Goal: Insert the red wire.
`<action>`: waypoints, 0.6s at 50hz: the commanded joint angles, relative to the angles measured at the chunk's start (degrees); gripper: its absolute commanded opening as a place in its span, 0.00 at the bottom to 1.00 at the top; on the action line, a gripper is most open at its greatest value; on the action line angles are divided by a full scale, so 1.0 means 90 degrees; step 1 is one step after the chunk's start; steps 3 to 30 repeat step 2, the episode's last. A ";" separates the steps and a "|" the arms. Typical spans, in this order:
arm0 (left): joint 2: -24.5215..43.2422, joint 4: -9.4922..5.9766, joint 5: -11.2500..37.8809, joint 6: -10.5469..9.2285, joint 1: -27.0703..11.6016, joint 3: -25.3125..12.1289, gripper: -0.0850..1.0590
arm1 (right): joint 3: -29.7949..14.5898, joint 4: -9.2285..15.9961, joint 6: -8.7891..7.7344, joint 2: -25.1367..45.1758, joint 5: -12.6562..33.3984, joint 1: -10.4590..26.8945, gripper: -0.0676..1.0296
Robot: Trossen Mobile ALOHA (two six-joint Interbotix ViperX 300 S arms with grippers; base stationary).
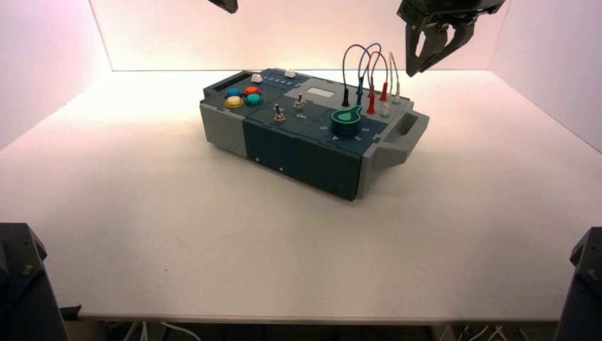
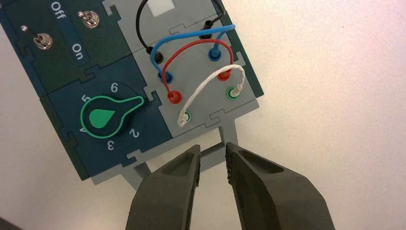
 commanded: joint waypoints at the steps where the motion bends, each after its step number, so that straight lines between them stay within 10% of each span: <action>1: -0.0098 -0.0020 -0.0029 0.0000 0.0020 -0.0078 0.05 | -0.0098 0.0000 0.0010 -0.0166 -0.0029 0.0000 0.34; 30: -0.0088 -0.0020 -0.0029 0.0000 0.0020 -0.0078 0.05 | -0.0098 0.0000 0.0010 -0.0156 -0.0029 0.0000 0.33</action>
